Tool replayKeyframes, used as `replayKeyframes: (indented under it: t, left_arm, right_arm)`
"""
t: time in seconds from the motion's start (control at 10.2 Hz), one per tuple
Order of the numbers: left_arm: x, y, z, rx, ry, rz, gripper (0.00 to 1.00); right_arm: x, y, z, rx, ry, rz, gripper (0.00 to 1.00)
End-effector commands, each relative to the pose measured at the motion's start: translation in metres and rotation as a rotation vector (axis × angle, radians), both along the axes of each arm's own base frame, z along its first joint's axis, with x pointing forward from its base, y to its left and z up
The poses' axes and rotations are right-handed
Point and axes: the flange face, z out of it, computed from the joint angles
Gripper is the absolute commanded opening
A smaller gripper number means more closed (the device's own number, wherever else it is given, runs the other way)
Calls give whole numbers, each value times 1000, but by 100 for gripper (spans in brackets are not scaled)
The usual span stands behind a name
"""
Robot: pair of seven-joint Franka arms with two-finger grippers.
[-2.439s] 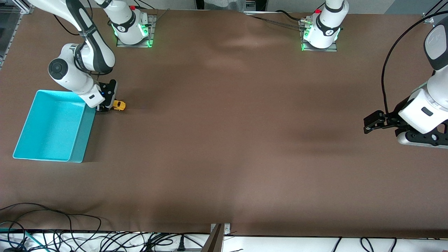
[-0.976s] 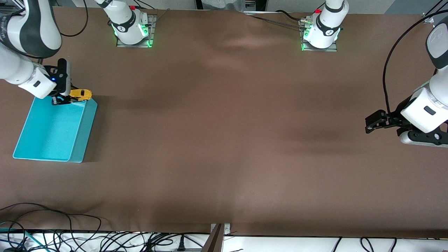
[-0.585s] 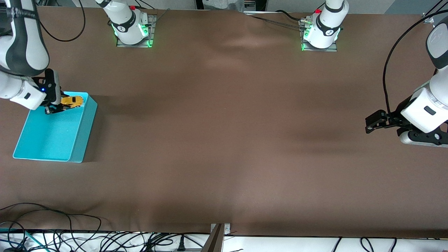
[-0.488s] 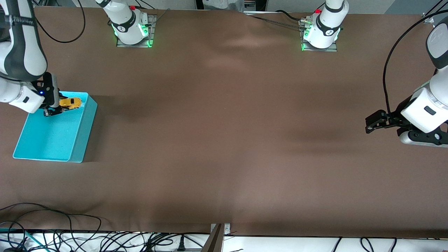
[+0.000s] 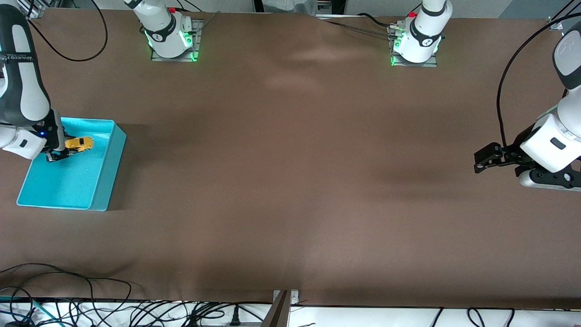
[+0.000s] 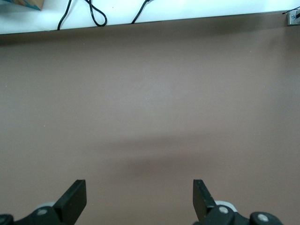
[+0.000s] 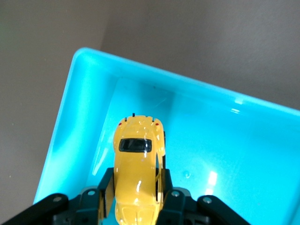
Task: Wind up and store yellow beetle car
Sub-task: 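Lower the car into the blue tray and open the right gripper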
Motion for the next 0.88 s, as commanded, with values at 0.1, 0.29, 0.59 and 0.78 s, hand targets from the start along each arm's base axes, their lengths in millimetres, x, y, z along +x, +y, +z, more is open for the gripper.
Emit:
replayKeyframes:
  t: [0.1, 0.29, 0.59, 0.78]
  left_arm:
    - [-2, 3, 7, -17, -3, -11, 100]
    - [-2, 3, 7, -17, -3, -11, 100]
    - [-2, 4, 8, -20, -4, -8, 100]
    - [-2, 1, 7, -23, -2, -13, 100]
  right_arm:
    - [14, -16, -30, 16, -2, 90, 0]
    - [12, -24, -53, 25, 4, 99, 0]
    - [10, -24, -57, 27, -1, 101, 0]
    - [7, -25, -59, 32, 6, 96, 0]
